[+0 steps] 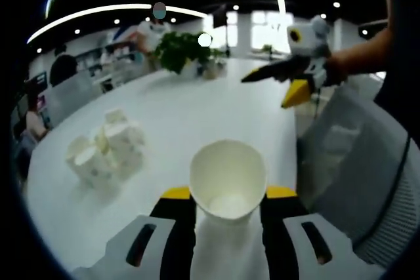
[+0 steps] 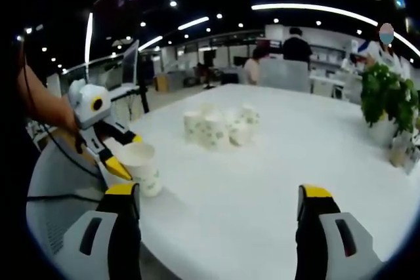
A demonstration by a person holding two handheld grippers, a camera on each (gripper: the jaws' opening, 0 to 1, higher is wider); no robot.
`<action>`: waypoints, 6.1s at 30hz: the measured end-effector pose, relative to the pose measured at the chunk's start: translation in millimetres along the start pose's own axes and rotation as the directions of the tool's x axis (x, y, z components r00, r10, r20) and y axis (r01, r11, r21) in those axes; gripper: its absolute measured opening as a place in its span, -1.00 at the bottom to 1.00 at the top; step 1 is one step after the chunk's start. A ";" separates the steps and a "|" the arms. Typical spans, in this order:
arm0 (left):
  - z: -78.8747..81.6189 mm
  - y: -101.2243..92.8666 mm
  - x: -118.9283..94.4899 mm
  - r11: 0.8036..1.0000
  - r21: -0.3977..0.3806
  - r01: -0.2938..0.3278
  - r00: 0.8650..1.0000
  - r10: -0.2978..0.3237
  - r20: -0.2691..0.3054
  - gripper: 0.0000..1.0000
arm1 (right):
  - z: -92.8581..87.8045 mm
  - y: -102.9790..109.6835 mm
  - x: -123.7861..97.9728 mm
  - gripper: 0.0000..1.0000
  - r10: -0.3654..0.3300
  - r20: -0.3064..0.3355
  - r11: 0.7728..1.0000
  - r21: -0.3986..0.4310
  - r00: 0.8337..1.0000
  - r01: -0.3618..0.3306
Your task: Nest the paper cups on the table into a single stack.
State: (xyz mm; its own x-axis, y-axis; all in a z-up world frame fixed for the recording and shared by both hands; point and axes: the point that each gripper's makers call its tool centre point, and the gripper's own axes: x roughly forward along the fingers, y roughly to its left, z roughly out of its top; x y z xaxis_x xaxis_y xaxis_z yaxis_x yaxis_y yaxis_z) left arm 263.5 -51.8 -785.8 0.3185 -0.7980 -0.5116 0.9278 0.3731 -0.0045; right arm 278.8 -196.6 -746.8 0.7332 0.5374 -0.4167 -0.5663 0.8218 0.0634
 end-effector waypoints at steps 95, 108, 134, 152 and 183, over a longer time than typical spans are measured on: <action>-23.0 88.4 -119.6 0.890 -0.242 -0.386 0.914 0.405 0.033 0.96 | 16.4 -24.2 42.1 0.98 0.045 -0.007 0.995 -0.086 0.999 -0.046; -24.8 84.4 -117.3 0.892 -0.247 -0.377 0.917 0.397 0.033 0.96 | 21.2 -27.6 61.9 0.96 0.076 -0.011 0.991 -0.107 0.997 -0.077; -32.9 70.3 -112.5 0.900 -0.247 -0.359 0.927 0.375 0.016 0.96 | 48.6 -19.0 108.8 0.87 0.145 -0.011 0.977 -0.157 0.989 -0.145; -35.5 69.6 -114.7 0.909 -0.221 -0.353 0.932 0.362 0.000 0.96 | 67.7 -12.2 146.2 0.79 0.162 0.029 0.980 -0.121 0.986 -0.158; -37.6 96.2 -123.7 0.898 -0.205 -0.389 0.917 0.398 0.001 0.97 | 83.4 -1.5 200.1 0.62 0.158 0.052 0.974 -0.176 0.986 -0.146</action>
State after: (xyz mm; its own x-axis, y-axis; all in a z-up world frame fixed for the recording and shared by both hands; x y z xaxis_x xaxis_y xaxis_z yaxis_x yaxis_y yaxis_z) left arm 306.0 100.6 -755.3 0.6618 -0.5840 -0.4701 0.6690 0.7430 0.0188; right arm 457.7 -74.5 -754.6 0.6533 0.6693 -0.3539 -0.7247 0.6881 -0.0365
